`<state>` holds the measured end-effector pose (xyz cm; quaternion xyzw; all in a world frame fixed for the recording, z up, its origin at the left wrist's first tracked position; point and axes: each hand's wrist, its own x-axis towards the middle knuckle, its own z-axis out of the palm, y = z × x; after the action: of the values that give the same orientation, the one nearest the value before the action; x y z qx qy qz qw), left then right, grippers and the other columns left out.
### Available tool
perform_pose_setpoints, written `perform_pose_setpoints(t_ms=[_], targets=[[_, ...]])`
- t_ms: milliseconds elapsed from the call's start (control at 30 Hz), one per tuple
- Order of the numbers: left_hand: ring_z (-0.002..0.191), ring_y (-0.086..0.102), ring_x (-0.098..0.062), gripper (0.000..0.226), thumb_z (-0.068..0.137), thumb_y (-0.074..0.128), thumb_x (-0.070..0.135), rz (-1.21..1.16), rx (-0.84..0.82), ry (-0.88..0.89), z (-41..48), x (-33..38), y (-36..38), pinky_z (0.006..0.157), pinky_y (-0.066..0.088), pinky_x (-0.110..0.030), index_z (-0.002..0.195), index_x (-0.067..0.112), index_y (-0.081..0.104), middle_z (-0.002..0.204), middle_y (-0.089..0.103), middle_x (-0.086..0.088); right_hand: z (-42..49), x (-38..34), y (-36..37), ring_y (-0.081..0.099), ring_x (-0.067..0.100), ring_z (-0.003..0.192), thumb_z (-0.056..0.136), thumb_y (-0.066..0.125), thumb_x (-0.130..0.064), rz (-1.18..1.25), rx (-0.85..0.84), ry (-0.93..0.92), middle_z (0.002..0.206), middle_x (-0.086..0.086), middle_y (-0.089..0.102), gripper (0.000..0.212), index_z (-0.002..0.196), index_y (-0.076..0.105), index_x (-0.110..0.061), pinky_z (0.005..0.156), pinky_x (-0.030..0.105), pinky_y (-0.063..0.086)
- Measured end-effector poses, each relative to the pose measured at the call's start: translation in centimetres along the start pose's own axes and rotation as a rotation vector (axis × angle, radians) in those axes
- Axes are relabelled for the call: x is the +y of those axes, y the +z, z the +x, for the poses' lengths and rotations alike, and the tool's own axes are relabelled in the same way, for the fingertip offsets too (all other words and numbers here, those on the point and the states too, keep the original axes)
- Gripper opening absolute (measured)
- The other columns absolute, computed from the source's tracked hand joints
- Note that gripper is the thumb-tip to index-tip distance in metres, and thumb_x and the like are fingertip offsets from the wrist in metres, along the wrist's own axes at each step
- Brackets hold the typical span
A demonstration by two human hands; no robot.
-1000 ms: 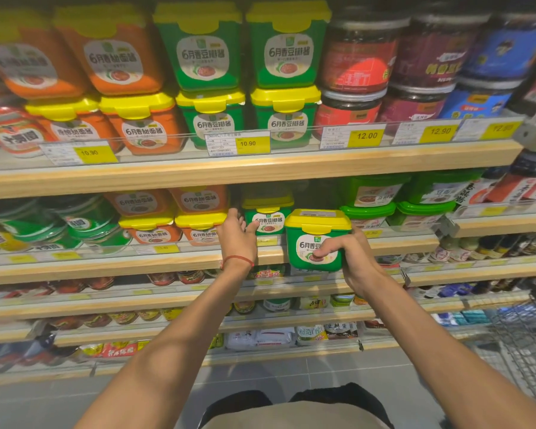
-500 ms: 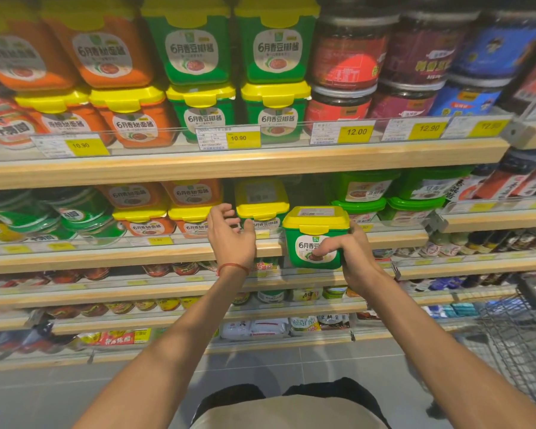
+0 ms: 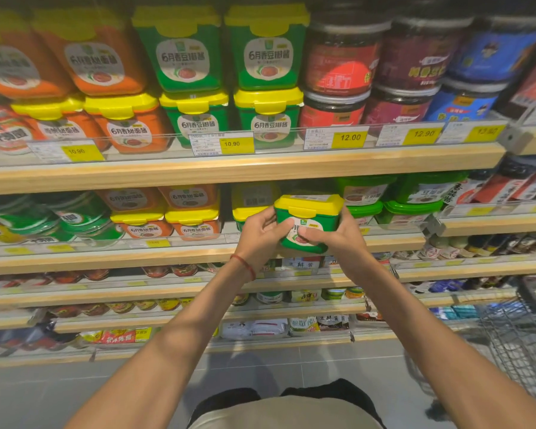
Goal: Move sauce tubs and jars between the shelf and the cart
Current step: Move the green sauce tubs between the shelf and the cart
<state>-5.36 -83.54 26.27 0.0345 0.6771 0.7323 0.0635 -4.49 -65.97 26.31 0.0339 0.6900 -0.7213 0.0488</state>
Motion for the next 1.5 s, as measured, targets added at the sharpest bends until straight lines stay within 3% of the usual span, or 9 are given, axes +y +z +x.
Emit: perform_pose_setpoints(t_ms=[200,333,567,767,867,1100,1233,1333,1500], targets=[[0.097,0.074,-0.017,0.029,0.095,0.066,0.001,-0.026,0.105,-0.029,0.6,-0.2,-0.3,0.075,0.060,-0.023,0.123,0.000,0.065,0.112,0.074,-0.008,0.1,-0.1,0.8,0.076,0.021,0.105,0.085,0.080,-0.044,-0.225,0.032,-0.076,0.118,0.005,0.075,0.060,0.134,0.059,-0.016,0.091,0.051,0.063],[0.092,0.075,-0.007,0.028,0.092,0.069,-0.001,-0.030,0.166,-0.003,0.4,-0.5,-0.6,0.078,0.061,-0.023,0.118,0.008,0.067,0.104,0.075,0.003,0.1,0.3,1.1,0.078,0.015,0.096,0.089,0.082,-0.038,-0.262,0.104,-0.068,0.107,-0.001,0.080,0.043,0.124,0.071,-0.016,0.089,0.052,0.063],[0.091,0.073,-0.003,0.038,0.091,0.071,0.002,0.055,0.212,0.021,1.4,0.1,-0.1,0.079,0.061,-0.021,0.128,-0.004,0.061,0.115,0.071,-0.010,1.1,-1.0,1.1,0.076,0.003,0.085,0.079,0.090,-0.040,-0.402,0.253,-0.101,0.096,-0.008,0.078,0.044,0.116,0.075,-0.021,0.076,0.032,0.066],[0.119,0.066,-0.025,0.036,0.086,0.076,-0.003,0.215,0.222,0.014,2.9,-1.4,0.9,0.098,0.058,-0.037,0.119,-0.004,0.060,0.121,0.069,-0.013,3.0,0.9,1.7,0.070,0.027,0.108,0.100,0.068,-0.032,-0.473,0.213,-0.023,0.120,0.011,0.068,0.050,0.140,0.052,-0.006,0.092,0.050,0.061],[0.124,0.063,-0.022,0.055,0.085,0.079,0.004,0.228,0.257,0.013,3.2,-1.9,1.1,0.104,0.054,-0.039,0.134,-0.005,0.057,0.132,0.066,-0.013,3.5,1.8,0.9,0.069,0.028,0.117,0.099,0.070,-0.023,-0.404,0.215,-0.020,0.132,0.013,0.066,0.060,0.150,0.046,-0.003,0.094,0.046,0.063],[0.106,0.073,-0.015,0.020,0.083,0.080,0.005,0.218,0.310,0.024,3.9,-3.6,1.0,0.092,0.061,-0.043,0.096,0.014,0.069,0.109,0.076,-0.004,3.6,2.9,0.4,0.073,0.000,0.096,0.086,0.083,0.000,-0.195,0.354,-0.056,0.110,-0.005,0.074,0.050,0.133,0.066,0.003,0.090,0.025,0.061],[0.087,0.071,-0.002,0.029,0.081,0.083,0.011,0.287,0.396,0.010,4.8,-3.8,1.7,0.088,0.062,-0.040,0.076,0.029,0.061,0.087,0.072,0.012,4.7,3.0,0.7,0.071,0.015,0.108,0.084,0.087,-0.008,-0.178,0.415,-0.068,0.132,0.021,0.070,0.064,0.138,0.059,0.010,0.087,0.025,0.063],[0.070,0.057,0.000,0.053,0.080,0.086,0.018,0.349,0.476,0.016,5.1,-3.5,2.0,0.086,0.059,-0.040,0.066,0.039,0.039,0.068,0.049,0.025,5.5,3.1,0.8,0.072,0.015,0.105,0.084,0.088,-0.017,-0.278,0.447,-0.083,0.128,0.020,0.072,0.063,0.136,0.063,0.008,0.073,0.006,0.056],[0.077,0.060,-0.012,0.052,0.077,0.088,0.023,0.419,0.486,0.024,5.6,-3.8,1.9,0.084,0.060,-0.045,0.065,0.039,0.040,0.066,0.048,0.023,5.4,3.5,0.9,0.075,0.014,0.093,0.083,0.089,-0.023,-0.376,0.478,-0.147,0.108,0.017,0.079,0.050,0.119,0.072,0.008,0.068,0.001,0.049]])
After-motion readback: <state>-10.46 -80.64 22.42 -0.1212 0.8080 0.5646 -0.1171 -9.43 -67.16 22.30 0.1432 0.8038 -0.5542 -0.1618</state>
